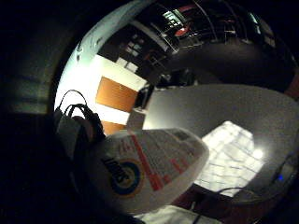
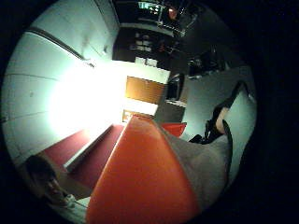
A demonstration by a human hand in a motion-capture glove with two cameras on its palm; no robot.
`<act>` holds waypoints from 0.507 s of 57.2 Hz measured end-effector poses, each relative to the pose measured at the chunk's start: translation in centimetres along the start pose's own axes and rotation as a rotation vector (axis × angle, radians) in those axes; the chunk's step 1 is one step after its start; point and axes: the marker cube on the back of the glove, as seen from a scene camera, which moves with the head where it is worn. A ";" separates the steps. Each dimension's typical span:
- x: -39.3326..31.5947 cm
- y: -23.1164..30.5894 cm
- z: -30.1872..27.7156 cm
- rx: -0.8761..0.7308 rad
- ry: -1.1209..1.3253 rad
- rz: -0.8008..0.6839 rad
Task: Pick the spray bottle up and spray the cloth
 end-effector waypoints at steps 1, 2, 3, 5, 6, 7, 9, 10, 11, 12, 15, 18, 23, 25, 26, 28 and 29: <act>0.6 0.1 0.6 -0.010 0.002 0.001; 1.3 -0.2 1.1 0.006 0.009 0.003; 2.0 -0.7 1.7 0.040 0.021 0.008; 3.9 -1.8 3.3 0.115 0.061 0.022; 4.8 -2.1 4.3 0.138 0.072 0.028; 5.3 -2.4 5.4 0.153 0.062 0.032; 5.7 -2.6 7.5 0.162 -0.005 0.037; 5.8 -2.5 8.5 0.153 -0.039 0.038; 6.0 -2.3 9.5 0.136 -0.065 0.039; 6.1 -2.1 10.3 0.120 -0.088 0.038; 6.8 -2.2 12.5 0.108 -0.120 0.032; 8.5 -2.2 15.0 0.078 -0.064 0.044; 11.0 -3.4 17.2 0.124 -0.004 0.066; 12.6 -4.0 17.6 0.162 0.074 0.077; 13.3 -4.4 17.4 0.186 0.105 0.081; 13.6 -4.4 17.0 0.183 0.097 0.083; 13.3 -3.9 17.3 0.139 0.054 0.084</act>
